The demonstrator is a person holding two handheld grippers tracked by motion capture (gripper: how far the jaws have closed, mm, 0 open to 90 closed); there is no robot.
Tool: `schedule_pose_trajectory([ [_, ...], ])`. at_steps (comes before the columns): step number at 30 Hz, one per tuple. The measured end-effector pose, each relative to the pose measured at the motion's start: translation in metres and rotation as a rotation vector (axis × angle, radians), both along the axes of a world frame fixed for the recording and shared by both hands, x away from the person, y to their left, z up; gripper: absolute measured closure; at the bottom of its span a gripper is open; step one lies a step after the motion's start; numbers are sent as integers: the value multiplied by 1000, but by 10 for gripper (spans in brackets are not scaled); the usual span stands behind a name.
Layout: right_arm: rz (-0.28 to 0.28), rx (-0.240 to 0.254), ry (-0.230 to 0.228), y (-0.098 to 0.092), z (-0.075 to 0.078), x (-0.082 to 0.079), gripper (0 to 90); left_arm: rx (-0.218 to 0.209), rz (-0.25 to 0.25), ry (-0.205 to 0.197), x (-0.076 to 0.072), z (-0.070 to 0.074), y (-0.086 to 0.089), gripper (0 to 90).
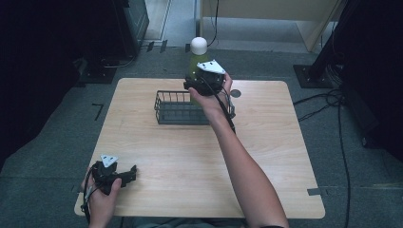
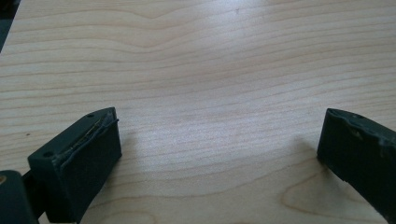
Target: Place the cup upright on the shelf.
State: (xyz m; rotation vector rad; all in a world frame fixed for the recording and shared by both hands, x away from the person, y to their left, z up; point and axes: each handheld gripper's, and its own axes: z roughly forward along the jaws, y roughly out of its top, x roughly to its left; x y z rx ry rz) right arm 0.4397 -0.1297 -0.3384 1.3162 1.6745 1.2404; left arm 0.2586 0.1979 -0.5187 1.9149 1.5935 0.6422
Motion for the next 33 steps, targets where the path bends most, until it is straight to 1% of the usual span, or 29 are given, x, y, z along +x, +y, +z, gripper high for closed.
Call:
schedule_pose_trajectory([
  [3, -4, -12, 0, 0, -4, 3, 206, 0, 0, 0, 0, 0, 0, 0],
  [6, -10, -14, 3, 0, -7, 6, 206, 0, 0, 0, 0, 0, 0, 0],
  [10, -14, -35, 0, 2, -13, 8, 206, 0, 0, 0, 0, 0, 0, 0],
  [13, -9, -30, 9, 3, -17, 9, 206, -1, 1, -1, 0, 0, 0, 0],
  [22, -8, -39, 33, 3, -32, 15, 206, -1, 1, -1, 0, 0, 0, 0],
  [27, -11, -32, 49, 1, -40, 17, 206, -1, 1, -1, 0, 0, 0, 0],
  [33, -10, -30, 53, 0, -45, 17, 206, 0, 0, 0, 0, 0, 0, 0],
])
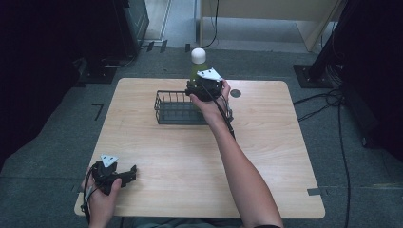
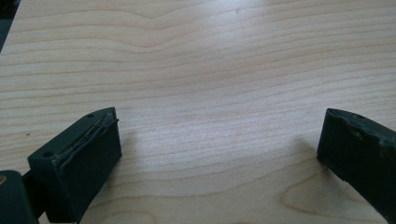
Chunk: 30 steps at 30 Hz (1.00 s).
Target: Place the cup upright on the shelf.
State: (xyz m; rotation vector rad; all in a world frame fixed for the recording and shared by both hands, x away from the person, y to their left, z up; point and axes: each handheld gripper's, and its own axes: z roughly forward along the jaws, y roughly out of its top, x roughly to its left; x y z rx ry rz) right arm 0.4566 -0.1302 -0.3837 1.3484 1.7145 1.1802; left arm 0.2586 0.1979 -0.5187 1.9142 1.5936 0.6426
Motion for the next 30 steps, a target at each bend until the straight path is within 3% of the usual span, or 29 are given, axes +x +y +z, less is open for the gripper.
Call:
schedule_pose_trajectory([
  [19, 8, 18, 1, -7, -11, -2, 204, 0, 0, 1, 0, 0, 0, 0],
  [30, 23, 36, 32, -12, -9, -6, 186, 2, -2, 2, 0, 0, 0, 0],
])
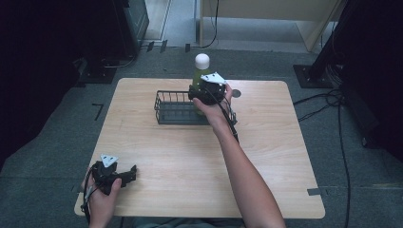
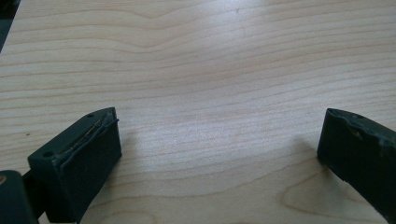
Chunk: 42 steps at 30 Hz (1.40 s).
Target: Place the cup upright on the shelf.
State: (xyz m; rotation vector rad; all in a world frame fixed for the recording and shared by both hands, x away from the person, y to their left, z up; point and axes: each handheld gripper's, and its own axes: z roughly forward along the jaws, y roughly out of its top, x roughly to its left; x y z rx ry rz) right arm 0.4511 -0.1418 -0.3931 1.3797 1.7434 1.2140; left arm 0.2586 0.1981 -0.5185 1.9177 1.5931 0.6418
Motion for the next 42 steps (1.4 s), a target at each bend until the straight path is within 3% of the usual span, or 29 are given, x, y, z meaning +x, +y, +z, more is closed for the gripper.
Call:
schedule_pose_trajectory([
  [5, 13, 10, 21, -1, -1, 0, 152, -2, 1, -1, 0, 0, 0, 0],
  [12, 27, 12, 17, -5, 2, -3, 56, 0, 0, -1, 0, 0, 0, 0],
  [25, 44, 3, 5, -18, 7, -18, 42, -1, 1, -2, 0, 0, 0, 0],
  [42, 81, -31, 5, -49, -2, -55, 33, -1, 0, -1, 0, 0, 0, 0],
])
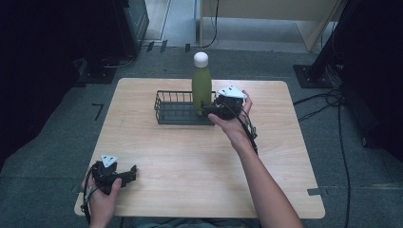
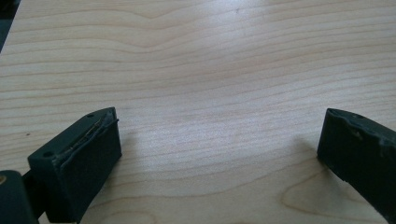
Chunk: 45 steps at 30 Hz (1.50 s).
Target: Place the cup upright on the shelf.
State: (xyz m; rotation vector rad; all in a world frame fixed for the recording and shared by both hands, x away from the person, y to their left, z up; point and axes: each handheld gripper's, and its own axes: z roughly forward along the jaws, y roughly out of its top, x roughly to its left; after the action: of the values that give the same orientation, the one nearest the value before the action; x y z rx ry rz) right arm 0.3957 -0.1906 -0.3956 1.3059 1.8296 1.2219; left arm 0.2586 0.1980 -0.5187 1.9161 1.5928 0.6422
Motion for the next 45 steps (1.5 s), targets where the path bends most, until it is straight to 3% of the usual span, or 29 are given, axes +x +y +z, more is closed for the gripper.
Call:
schedule_pose_trajectory([
  [15, -33, -12, 17, -42, -16, -33, 34, 0, 0, 0, 0, 0, 0, 0],
  [27, -79, -25, 41, -84, -45, -68, 35, 1, -1, -2, 0, 0, 0, 0],
  [45, -170, -13, 82, -144, -76, -121, 37, 1, -1, -2, 0, 0, 0, 0],
])
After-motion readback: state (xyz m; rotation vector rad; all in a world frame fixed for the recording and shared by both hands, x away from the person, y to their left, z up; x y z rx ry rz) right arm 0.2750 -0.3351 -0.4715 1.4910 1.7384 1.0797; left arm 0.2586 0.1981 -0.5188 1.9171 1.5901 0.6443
